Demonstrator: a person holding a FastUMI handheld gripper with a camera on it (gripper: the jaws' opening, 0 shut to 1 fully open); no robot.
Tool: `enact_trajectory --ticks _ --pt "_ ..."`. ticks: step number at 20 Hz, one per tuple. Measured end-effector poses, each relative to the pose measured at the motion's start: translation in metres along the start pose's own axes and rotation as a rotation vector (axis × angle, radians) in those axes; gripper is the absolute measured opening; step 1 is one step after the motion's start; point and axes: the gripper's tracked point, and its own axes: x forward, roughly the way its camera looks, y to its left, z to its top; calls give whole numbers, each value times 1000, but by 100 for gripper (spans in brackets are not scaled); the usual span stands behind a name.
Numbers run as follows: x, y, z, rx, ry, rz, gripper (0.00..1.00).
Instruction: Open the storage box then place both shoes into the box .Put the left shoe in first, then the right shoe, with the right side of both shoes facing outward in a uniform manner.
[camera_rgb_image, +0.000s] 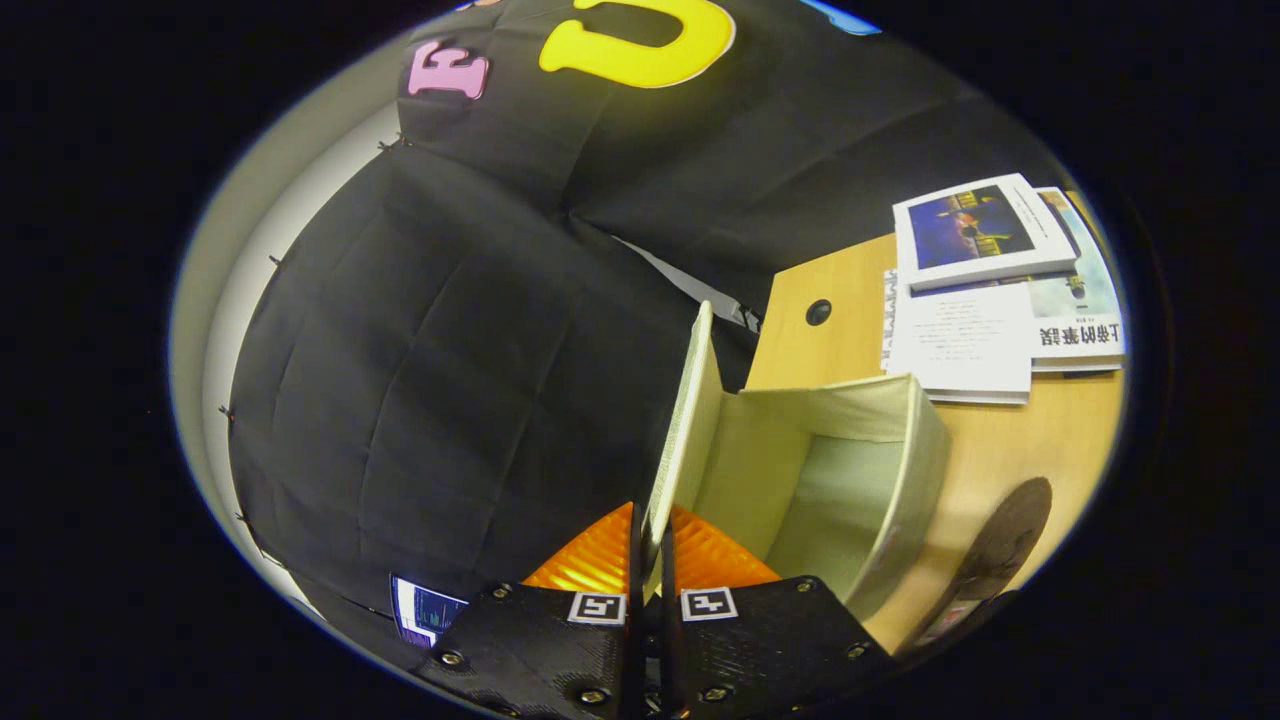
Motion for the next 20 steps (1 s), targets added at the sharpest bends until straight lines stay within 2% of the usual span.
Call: enact_trajectory --ticks 10,11,12,13,15,17,19,20 --pt "87 67 -12 -121 97 0 6" --pt "91 67 -11 -122 106 6 11" --pt "92 68 -10 -137 114 -3 11" --pt "97 69 -10 -150 120 -7 19" --pt "93 72 -13 -165 130 -4 20" --pt "95 82 -12 -161 131 14 41" --pt "89 83 -9 -164 125 11 87" --pt "87 79 -7 -176 119 4 91"
